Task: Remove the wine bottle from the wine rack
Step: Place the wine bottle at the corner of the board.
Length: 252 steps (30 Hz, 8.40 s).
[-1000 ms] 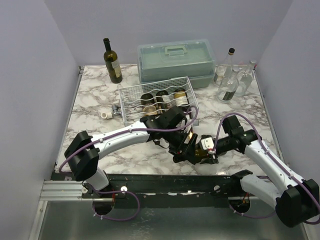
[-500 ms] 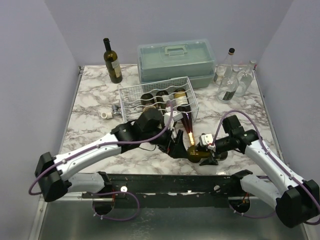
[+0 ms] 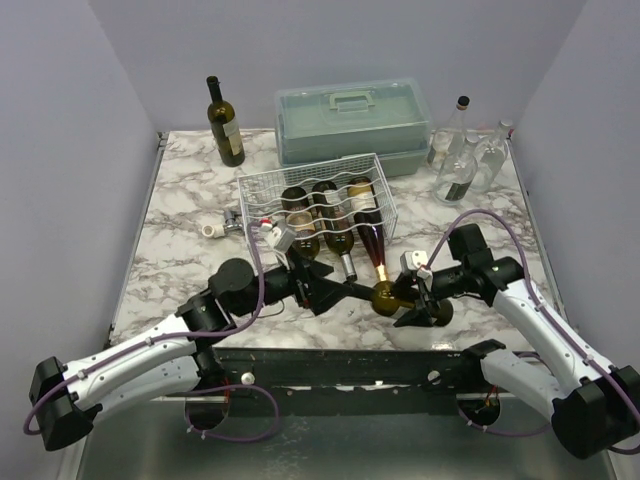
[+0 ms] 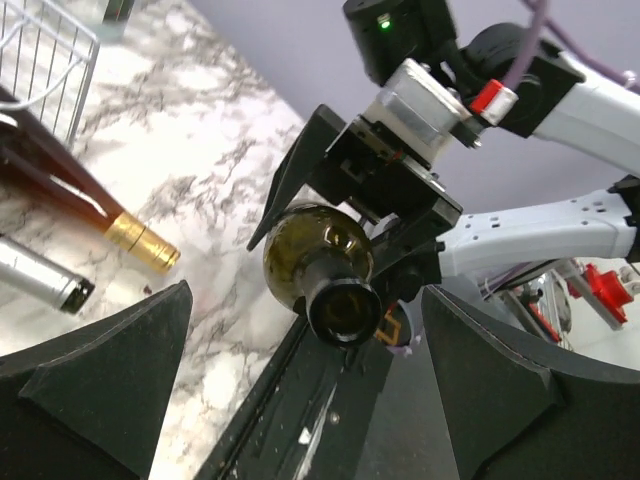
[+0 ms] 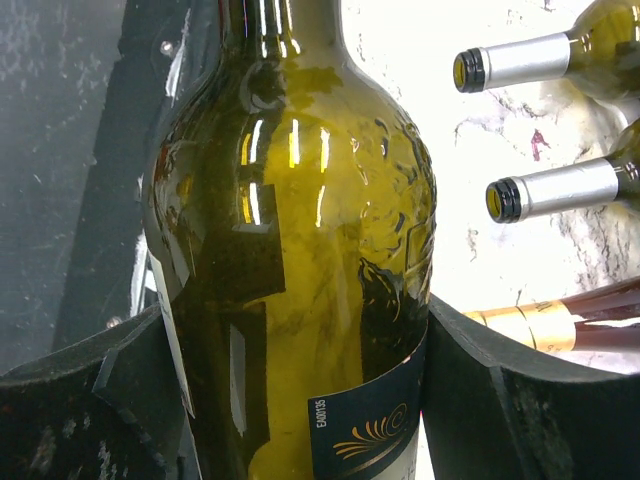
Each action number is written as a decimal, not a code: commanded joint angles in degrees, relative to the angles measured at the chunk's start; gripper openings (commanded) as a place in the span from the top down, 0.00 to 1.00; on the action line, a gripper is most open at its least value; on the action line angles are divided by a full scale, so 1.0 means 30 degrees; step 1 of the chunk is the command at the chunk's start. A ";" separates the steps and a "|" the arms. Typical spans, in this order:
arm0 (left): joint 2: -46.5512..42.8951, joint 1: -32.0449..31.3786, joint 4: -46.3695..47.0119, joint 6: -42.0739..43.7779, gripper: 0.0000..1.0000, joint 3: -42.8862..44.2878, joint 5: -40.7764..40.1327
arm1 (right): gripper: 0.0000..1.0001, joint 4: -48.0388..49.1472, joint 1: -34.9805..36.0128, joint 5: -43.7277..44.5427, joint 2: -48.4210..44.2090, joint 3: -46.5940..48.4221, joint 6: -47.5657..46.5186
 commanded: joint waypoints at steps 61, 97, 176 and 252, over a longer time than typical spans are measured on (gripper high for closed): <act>1.1821 -0.3263 2.6413 0.4589 0.40 -0.5005 -0.2194 | 0.99 0.1211 -0.0724 -0.3287 -0.0497 0.0509 0.1991; 1.2203 -0.3273 2.8002 0.4472 0.48 -0.4281 -0.2345 | 0.99 0.1313 -0.0717 -0.3277 -0.0426 0.0420 0.2079; 0.1124 -0.3265 1.2973 0.7143 1.00 -0.4357 -0.4996 | 0.01 0.1833 -0.0718 -0.2236 -0.0394 0.0398 0.2932; 0.6099 1.3820 -0.8105 1.1481 1.00 1.9313 -0.4688 | 0.01 0.2895 -0.0900 -0.0499 -0.0476 0.0175 0.4064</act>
